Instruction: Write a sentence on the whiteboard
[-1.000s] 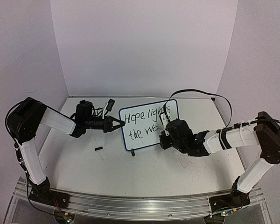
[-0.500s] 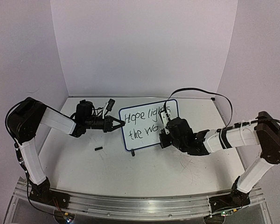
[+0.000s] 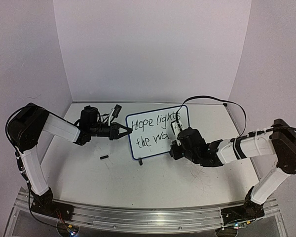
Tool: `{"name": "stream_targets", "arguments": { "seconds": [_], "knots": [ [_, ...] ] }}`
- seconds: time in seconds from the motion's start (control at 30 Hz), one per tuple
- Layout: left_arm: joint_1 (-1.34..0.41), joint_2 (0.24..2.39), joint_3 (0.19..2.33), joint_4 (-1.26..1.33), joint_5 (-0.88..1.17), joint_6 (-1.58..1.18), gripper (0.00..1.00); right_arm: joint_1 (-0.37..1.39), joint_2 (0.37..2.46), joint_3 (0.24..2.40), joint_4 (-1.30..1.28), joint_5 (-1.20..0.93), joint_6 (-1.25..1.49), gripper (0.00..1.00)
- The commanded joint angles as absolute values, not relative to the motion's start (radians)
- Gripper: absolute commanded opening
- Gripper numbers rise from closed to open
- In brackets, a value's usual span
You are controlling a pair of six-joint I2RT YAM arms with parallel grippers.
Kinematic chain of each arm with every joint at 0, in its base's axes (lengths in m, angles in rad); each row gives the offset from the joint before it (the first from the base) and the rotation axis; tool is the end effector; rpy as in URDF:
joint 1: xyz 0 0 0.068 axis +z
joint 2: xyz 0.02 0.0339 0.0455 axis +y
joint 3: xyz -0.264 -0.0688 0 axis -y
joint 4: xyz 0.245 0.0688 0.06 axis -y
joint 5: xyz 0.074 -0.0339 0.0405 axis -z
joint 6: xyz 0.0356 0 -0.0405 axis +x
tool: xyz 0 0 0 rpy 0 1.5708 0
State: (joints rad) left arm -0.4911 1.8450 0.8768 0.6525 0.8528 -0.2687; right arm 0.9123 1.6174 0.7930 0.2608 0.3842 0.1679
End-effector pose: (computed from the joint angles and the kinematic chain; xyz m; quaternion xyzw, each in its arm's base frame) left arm 0.3157 -0.1993 0.1695 0.3231 0.7055 -0.5092 0.3723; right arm 0.2144 0.2553 0.1809 -0.2268 0.8344 0.1002 0.4923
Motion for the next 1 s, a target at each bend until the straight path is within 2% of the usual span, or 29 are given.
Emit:
{"name": "stream_targets", "arguments": {
  "seconds": [0.0, 0.17, 0.97],
  "knots": [
    [-0.504, 1.859, 0.879, 0.551, 0.809, -0.198, 0.0, 0.904, 1.562, 0.793, 0.25, 0.428, 0.185, 0.0],
    [-0.503, 1.856, 0.877, 0.552, 0.807, -0.198, 0.0, 0.905, 1.469, 0.78, 0.298, 0.364, 0.154, 0.0],
    [-0.505, 1.854, 0.877, 0.551, 0.809, -0.195, 0.0, 0.874, 1.594, 0.834, 0.321, 0.359, 0.134, 0.0]
  ]
}}
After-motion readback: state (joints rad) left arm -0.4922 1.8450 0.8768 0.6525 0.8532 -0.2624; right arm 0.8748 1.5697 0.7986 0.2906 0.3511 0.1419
